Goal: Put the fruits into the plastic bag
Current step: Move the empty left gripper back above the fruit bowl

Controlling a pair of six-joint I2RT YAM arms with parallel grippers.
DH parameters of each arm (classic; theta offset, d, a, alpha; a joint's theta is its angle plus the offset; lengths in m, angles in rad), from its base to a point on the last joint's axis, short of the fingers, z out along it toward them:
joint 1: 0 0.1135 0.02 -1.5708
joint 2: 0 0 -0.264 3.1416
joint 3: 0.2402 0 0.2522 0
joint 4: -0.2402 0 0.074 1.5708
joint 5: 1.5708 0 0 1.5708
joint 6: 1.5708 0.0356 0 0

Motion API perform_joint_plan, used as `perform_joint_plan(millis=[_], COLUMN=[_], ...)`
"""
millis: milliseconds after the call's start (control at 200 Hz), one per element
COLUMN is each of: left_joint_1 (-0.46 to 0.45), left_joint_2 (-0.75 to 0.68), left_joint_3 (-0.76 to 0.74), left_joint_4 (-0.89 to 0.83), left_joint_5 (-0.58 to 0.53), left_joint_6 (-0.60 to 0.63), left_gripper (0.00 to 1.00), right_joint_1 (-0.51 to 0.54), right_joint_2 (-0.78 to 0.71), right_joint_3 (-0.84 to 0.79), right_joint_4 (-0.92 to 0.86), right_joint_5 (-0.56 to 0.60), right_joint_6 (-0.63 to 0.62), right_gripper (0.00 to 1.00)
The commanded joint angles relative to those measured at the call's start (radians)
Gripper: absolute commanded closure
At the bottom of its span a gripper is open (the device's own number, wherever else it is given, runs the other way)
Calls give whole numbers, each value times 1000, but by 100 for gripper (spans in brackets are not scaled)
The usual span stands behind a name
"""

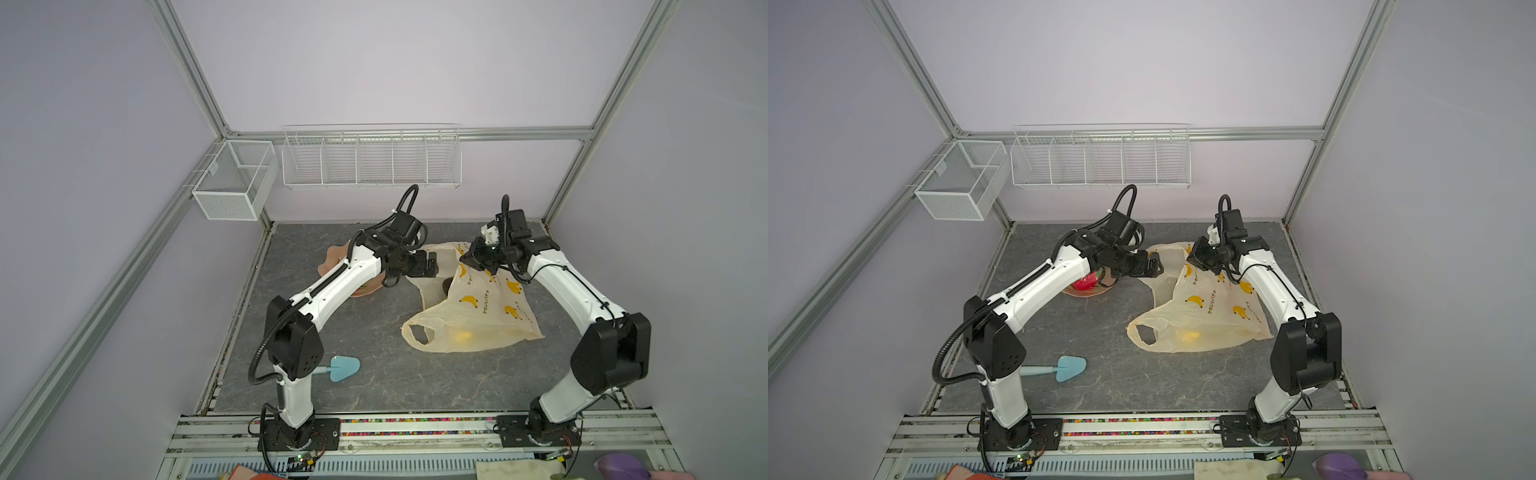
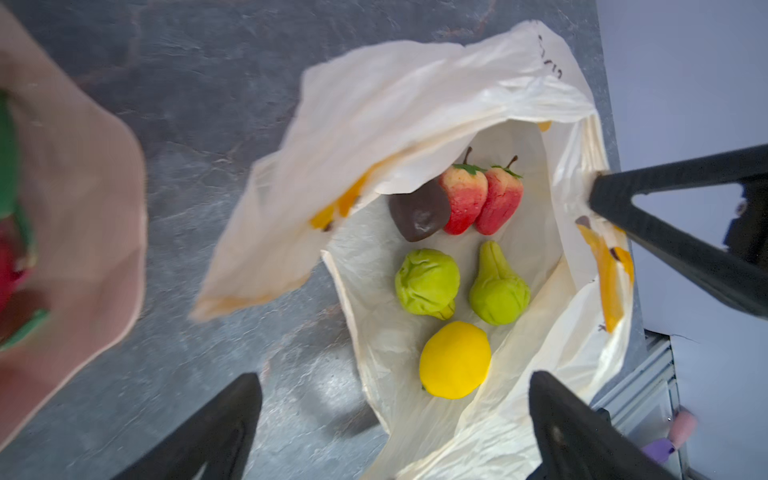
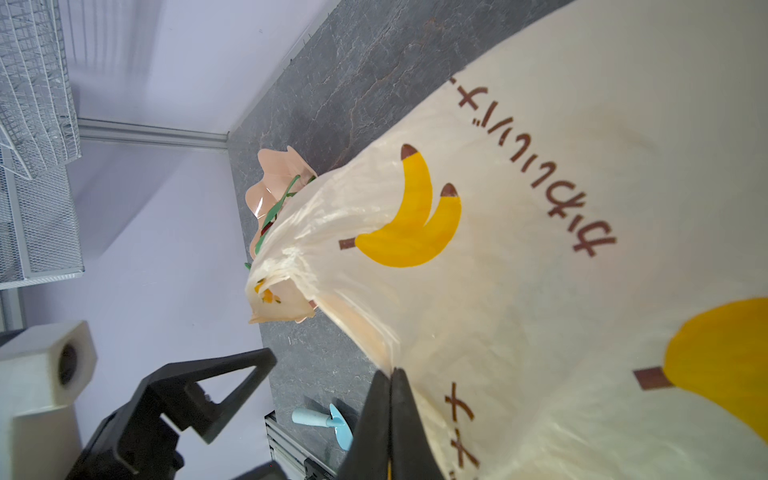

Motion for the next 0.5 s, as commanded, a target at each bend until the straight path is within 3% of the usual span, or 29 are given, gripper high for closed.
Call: perform_joint_plan(millis=[0,240,495], left_joint_1=[42,232,391], left_joint_2=[-65,-192,-168], left_joint_3=[-48,-174,-182], left_joint_4=[-106,-194,-186], left_joint_5=[-76,-175,-221], left_joint_6=[20,38,123], left_gripper=[0,0,0], right_joint_1=[-7,-9,-10], right_joint_2=[-36,-35,-35], right_joint_3=[-5,0,5], right_joint_4=[-18,-18,-21], right_joint_5=[11,6,5], right_joint_6=[-15,-15,-18], right_gripper=[93,94,93])
